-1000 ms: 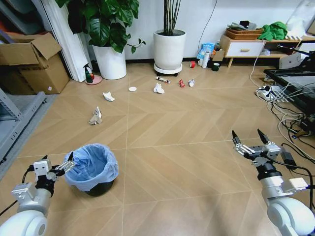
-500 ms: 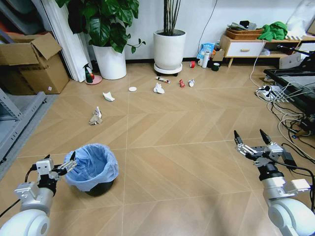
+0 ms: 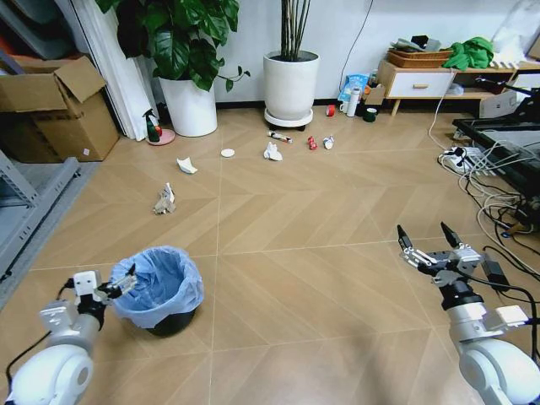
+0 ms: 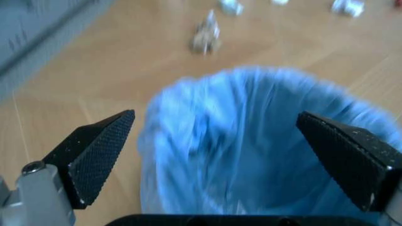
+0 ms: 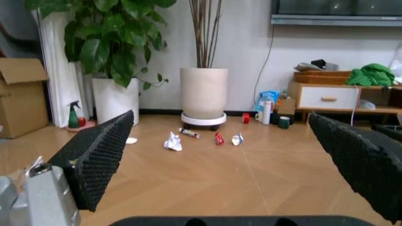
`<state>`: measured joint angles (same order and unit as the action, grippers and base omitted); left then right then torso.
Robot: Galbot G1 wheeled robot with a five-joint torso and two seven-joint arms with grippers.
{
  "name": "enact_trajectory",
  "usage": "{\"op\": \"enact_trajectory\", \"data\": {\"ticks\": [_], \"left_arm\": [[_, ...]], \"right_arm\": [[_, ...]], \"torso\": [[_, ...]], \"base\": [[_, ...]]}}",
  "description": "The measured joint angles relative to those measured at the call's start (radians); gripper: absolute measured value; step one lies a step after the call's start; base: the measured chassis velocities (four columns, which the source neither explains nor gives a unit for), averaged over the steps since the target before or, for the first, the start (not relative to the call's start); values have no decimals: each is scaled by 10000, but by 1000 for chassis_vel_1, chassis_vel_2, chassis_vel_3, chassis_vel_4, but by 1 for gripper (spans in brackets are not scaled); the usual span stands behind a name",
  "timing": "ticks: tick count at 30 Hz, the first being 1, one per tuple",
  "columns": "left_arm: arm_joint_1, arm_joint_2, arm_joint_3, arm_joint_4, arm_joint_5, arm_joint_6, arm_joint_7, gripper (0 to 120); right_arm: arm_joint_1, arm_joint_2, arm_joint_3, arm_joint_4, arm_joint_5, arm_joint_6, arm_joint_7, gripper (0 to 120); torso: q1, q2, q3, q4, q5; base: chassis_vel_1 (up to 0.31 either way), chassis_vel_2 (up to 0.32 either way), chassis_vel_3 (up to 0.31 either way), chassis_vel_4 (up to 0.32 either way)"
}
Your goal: Pick up the trash bin and place the garbage on the floor into it.
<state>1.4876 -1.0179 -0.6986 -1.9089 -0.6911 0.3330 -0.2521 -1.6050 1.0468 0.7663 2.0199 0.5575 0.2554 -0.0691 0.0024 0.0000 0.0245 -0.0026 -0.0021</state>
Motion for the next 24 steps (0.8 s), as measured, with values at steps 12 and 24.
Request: {"op": "enact_trajectory", "data": {"ticks": [12,24], "left_arm": [[-1634,414,755,2062,-821,815,-401,100],[-2213,785,1086,2492,-1385,1075,-157,69]], "right_arm": [[-346,94,307,158,7,-41,10,100],[-506,391,400,233,-59,-69,27,100]], "torso": [[0,0,0,1,0],[0,0,0,1,2]], "base": [[0,0,0,0],[0,0,0,0]]}}
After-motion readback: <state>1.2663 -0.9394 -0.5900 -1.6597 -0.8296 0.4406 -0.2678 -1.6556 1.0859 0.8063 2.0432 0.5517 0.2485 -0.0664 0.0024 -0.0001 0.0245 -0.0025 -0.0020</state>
